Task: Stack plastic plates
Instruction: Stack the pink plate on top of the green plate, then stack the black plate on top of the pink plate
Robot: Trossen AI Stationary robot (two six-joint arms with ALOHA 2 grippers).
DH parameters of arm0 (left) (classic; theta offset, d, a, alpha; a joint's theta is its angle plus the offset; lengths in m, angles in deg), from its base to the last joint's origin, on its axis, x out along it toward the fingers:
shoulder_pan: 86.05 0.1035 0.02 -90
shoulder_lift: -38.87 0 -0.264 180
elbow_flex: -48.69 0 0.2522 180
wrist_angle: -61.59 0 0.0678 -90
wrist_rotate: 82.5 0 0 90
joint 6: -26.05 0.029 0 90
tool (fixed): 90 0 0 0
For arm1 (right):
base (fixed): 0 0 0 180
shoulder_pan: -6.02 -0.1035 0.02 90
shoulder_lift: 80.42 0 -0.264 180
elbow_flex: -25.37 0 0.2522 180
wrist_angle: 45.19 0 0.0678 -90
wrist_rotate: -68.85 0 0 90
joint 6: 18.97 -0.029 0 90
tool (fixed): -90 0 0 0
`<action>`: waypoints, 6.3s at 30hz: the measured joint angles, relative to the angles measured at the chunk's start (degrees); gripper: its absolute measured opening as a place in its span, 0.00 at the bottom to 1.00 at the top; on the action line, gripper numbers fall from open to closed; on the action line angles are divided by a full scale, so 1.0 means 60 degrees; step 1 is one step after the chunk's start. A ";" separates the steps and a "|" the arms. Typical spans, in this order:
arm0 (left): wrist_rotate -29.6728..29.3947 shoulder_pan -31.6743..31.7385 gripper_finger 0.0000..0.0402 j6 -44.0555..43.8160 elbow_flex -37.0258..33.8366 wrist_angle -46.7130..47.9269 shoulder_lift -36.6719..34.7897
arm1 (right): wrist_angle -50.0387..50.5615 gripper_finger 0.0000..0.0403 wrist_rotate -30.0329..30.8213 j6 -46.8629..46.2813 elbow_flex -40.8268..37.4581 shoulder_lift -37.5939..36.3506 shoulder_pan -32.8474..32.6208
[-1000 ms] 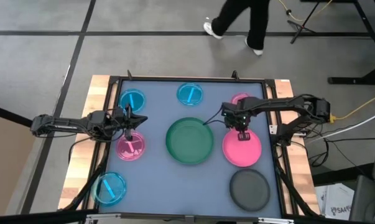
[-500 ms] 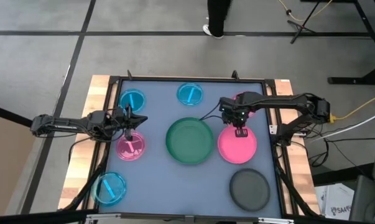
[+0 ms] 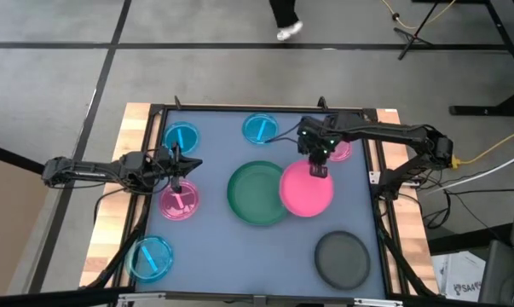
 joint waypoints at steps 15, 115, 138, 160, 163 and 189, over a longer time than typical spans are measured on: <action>0.0002 0.0004 0.00 -0.0003 -0.0004 0.0005 0.0000 | -0.4436 0.00 -0.1308 -0.2478 0.0005 0.1391 -0.0036; -0.0213 0.0000 0.00 0.0073 -0.0007 0.0155 0.0000 | -0.2717 0.27 0.0575 -1.0334 -0.4785 -0.3060 -0.8797; -0.0246 0.0004 0.00 -0.0004 -0.0007 0.0155 0.0001 | -0.4285 0.27 0.1089 -1.1375 -0.6455 -0.3027 -0.9541; -0.0332 0.0004 0.00 -0.0004 -0.0007 -0.0279 -0.0002 | -0.5740 0.05 0.0787 -1.0402 -0.7044 -0.3106 -0.9508; -0.0326 0.0004 0.00 -0.0004 -0.0007 -0.0279 -0.0002 | -0.5730 0.02 0.0691 -1.0059 -0.6827 -0.3250 -0.9201; -0.0479 0.0004 0.00 -0.0255 -0.0007 -0.0319 0.0002 | -0.7684 0.01 0.1286 -0.7115 -0.5043 -0.2872 -0.3175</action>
